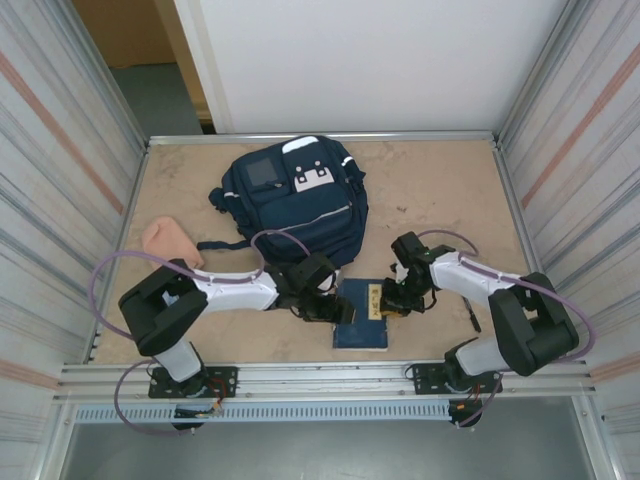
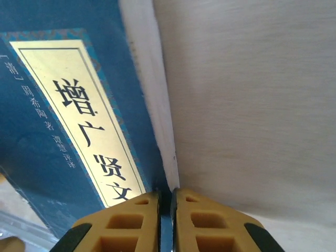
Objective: Pack books, pencil case, and school supplies into a backpack
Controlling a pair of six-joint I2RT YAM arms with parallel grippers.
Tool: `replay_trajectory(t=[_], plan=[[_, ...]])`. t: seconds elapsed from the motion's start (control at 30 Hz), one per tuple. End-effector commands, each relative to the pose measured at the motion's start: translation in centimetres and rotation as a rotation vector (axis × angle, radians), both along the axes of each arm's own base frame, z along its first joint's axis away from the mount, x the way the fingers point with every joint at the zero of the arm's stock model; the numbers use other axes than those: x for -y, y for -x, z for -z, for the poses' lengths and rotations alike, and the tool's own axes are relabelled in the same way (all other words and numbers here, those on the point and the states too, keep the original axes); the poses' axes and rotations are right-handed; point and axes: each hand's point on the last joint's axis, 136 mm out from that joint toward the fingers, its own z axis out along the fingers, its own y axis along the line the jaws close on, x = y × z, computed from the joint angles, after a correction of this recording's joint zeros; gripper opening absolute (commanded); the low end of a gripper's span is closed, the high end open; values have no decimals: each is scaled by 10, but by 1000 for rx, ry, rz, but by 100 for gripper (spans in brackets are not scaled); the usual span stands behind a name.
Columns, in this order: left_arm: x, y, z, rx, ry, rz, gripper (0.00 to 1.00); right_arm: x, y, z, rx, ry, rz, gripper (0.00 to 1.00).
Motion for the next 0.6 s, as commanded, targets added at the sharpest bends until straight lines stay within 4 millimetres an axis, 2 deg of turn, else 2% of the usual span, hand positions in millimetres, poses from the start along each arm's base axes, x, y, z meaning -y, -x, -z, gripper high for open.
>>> replay_trajectory(t=[0.0,0.17,0.3,0.4,0.5,0.57], plan=[[13,-1,-9,-42,89,-13,68,-5,15,24,-49,5,-32,11],[3,-2,-9,-37,55,-19,67,-14,15,26,-38,-50,-43,11],[3,-3,-33,9,116,-35,62,-24,15,23,-40,-108,-48,12],[-4,-10,-46,55,104,-60,42,-29,11,18,-1,-144,-50,14],[-4,-6,-62,66,137,-23,9,-35,4,8,61,-198,-42,20],[-3,-2,-73,62,167,-7,0,-34,0,0,106,-197,-44,23]])
